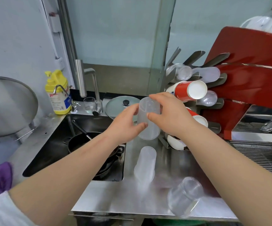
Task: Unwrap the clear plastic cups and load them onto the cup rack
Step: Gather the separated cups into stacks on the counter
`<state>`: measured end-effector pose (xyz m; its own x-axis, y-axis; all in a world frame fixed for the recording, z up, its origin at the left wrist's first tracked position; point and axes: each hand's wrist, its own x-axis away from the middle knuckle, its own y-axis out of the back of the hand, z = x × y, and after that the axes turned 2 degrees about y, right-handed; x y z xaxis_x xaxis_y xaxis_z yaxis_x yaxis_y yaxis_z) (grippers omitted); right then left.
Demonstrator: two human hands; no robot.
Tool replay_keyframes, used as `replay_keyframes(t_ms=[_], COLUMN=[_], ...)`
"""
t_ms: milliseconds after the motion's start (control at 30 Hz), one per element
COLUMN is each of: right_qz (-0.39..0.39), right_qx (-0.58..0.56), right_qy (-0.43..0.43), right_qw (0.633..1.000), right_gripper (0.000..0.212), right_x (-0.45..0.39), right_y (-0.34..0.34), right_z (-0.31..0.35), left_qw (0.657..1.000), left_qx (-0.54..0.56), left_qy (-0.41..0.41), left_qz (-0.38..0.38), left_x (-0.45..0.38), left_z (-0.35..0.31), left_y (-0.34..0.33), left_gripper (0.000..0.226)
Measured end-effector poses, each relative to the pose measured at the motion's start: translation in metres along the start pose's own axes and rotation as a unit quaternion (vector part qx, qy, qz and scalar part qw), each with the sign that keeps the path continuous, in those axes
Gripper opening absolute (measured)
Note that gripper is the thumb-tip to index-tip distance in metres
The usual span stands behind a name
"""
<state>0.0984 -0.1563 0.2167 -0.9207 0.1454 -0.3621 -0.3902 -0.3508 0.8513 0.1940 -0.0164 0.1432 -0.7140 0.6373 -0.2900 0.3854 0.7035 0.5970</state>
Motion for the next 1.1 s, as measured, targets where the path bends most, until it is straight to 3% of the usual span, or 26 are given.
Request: replay_keyframes(t_ms=[233, 433, 800, 1100], right_qz=[-0.006, 0.003, 0.027, 0.091], right_qx=[-0.066, -0.058, -0.066, -0.055], right_qy=[-0.021, -0.046, -0.065, -0.083], right_qw=[0.998, 0.997, 0.995, 0.991], right_gripper=[0.056, 0.055, 0.057, 0.061], right_x=[0.016, 0.024, 0.035, 0.059], right_y=[0.0, -0.014, -0.028, -0.059], right_z=[-0.006, -0.022, -0.032, -0.044], left_qw=[0.997, 0.993, 0.99, 0.99], left_qx=[0.078, 0.097, 0.105, 0.071], left_qy=[-0.01, 0.028, 0.047, 0.054], left_qz=[0.02, 0.055, 0.083, 0.111], left_x=[0.015, 0.017, 0.025, 0.039], left_z=[-0.01, -0.008, 0.001, 0.026], left_y=[-0.001, -0.013, -0.028, -0.053], left_gripper=[0.059, 0.061, 0.065, 0.064])
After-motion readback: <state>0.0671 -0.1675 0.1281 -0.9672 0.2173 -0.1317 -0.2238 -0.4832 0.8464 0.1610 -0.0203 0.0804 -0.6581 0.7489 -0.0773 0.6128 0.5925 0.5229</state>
